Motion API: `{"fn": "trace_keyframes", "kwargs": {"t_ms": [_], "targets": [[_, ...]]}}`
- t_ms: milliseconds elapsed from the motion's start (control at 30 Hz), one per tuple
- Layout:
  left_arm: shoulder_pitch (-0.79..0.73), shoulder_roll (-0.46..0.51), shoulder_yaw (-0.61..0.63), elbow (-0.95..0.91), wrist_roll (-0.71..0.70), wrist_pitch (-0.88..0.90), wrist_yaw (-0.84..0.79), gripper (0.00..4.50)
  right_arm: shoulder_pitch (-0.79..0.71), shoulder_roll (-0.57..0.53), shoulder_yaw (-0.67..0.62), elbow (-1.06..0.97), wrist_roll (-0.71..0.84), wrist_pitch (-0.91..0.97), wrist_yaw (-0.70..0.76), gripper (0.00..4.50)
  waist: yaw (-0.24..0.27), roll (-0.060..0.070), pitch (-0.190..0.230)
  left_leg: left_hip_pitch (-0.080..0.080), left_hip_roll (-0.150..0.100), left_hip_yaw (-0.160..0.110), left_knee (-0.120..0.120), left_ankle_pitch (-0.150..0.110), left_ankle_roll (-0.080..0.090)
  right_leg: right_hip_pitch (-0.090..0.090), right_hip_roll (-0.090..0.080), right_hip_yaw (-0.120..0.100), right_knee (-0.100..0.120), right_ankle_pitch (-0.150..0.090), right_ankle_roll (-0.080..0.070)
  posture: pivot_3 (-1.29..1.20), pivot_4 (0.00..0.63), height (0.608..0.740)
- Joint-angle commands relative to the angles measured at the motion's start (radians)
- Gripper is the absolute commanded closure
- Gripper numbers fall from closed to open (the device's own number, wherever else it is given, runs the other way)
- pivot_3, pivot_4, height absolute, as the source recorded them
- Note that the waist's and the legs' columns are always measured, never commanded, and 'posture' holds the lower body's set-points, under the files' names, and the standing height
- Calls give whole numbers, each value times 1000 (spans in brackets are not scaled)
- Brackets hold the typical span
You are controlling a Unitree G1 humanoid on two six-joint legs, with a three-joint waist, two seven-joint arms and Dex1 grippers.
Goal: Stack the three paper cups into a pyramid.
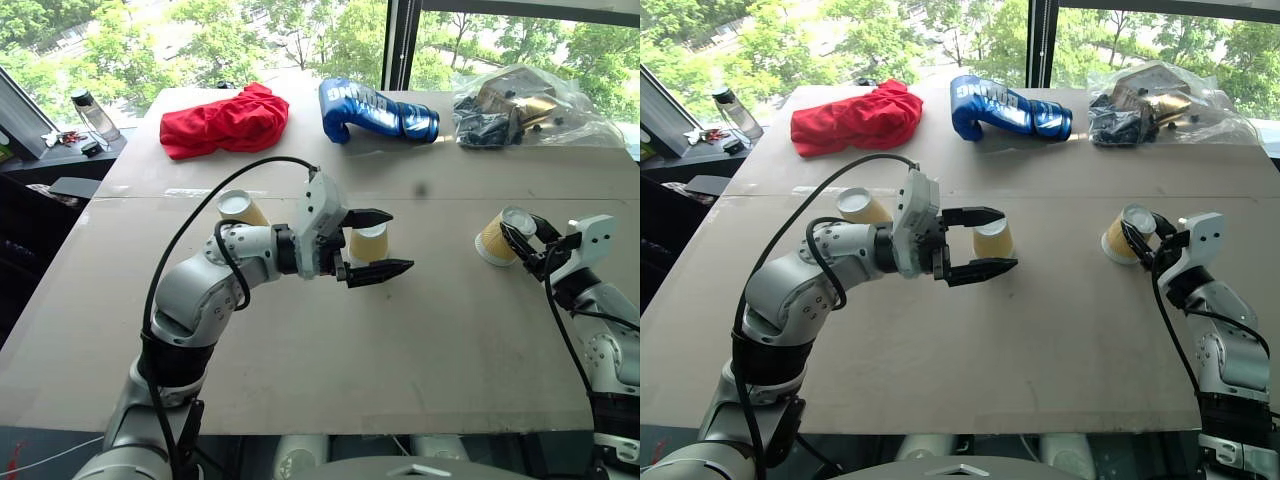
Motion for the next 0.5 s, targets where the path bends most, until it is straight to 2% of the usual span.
{"fn": "trace_keyframes", "kwargs": {"t_ms": [33,267,500], "targets": [[14,22,43,-68,-11,-7,20,0,-20,-6,6,-3,-10,-19,5,2664,-1,0,0,0,0,0,0,0,0,0,0,0,0,0,0,0,150,740],[132,110,167,-168,-48,29,76,0,-34,-17,74,-78,17,2,89,2664,-25,0,0,0,1,1,-1,0,0,-2,0,1,1,0,0,0,150,740],[245,154,269,-204,-68,26,117,0,-52,-31,153,-118,7,14,162,2664,-17,0,1,-1,2,0,0,-1,1,-2,-1,1,1,0,0,0,150,740]]}}
